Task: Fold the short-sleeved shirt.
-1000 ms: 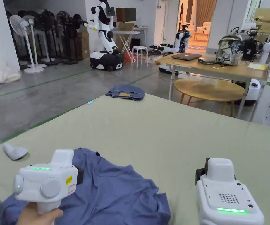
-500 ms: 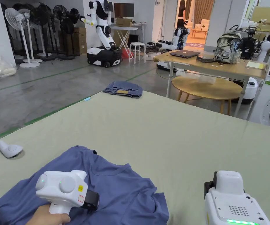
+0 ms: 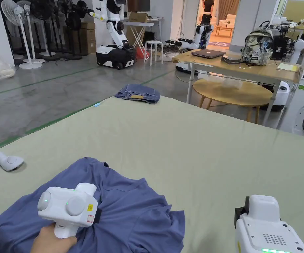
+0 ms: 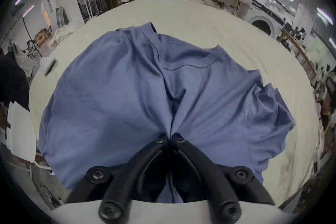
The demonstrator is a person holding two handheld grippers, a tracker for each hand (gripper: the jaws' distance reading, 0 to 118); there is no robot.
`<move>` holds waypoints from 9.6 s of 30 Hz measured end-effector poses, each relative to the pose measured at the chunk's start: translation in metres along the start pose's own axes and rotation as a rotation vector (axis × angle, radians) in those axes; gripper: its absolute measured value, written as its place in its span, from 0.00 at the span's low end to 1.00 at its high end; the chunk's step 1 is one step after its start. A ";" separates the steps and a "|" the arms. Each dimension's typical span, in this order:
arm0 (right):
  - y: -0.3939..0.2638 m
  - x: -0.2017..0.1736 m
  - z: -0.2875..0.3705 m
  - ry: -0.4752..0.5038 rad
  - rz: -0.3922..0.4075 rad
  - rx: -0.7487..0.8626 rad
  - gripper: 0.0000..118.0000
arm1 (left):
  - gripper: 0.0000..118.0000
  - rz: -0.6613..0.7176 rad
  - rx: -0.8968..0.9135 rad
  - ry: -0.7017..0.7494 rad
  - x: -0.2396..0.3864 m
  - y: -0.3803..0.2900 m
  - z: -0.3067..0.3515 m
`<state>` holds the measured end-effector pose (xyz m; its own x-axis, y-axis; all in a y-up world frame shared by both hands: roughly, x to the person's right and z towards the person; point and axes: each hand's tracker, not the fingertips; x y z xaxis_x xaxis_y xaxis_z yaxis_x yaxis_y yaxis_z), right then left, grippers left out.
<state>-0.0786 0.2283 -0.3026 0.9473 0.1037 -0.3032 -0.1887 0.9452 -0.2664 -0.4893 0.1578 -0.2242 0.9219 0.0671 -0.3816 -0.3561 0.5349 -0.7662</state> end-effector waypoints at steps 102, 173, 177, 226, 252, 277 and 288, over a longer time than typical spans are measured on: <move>-0.028 0.239 0.090 -0.387 -0.181 -0.038 0.00 | 0.81 -0.175 -0.117 -0.300 0.300 0.154 -0.107; 0.162 0.363 0.113 -0.373 -0.145 0.001 0.02 | 0.00 -0.237 0.555 -0.140 0.194 0.230 0.194; 0.198 0.376 0.110 -0.414 -0.115 0.047 0.02 | 0.00 -0.183 0.586 -0.123 0.176 0.274 0.208; -0.027 0.335 0.146 -0.459 -0.081 -0.201 0.02 | 0.00 -0.182 0.356 -0.116 0.122 0.045 0.072; -0.069 0.247 0.159 -0.409 -0.130 -0.163 0.51 | 0.43 -0.161 0.377 -0.131 0.133 -0.039 0.065; -0.030 0.140 0.112 -0.236 -0.178 -0.007 0.00 | 0.00 -0.159 0.466 -0.163 0.221 -0.046 0.095; -0.049 0.138 0.073 -0.200 -0.138 -0.136 0.00 | 0.00 0.043 0.126 -0.221 0.092 0.005 0.043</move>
<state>0.0799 0.2191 -0.2650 0.9962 0.0487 -0.0726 -0.0747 0.9057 -0.4173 -0.4001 0.2030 -0.2406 0.9221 0.2673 -0.2799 -0.3870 0.6275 -0.6756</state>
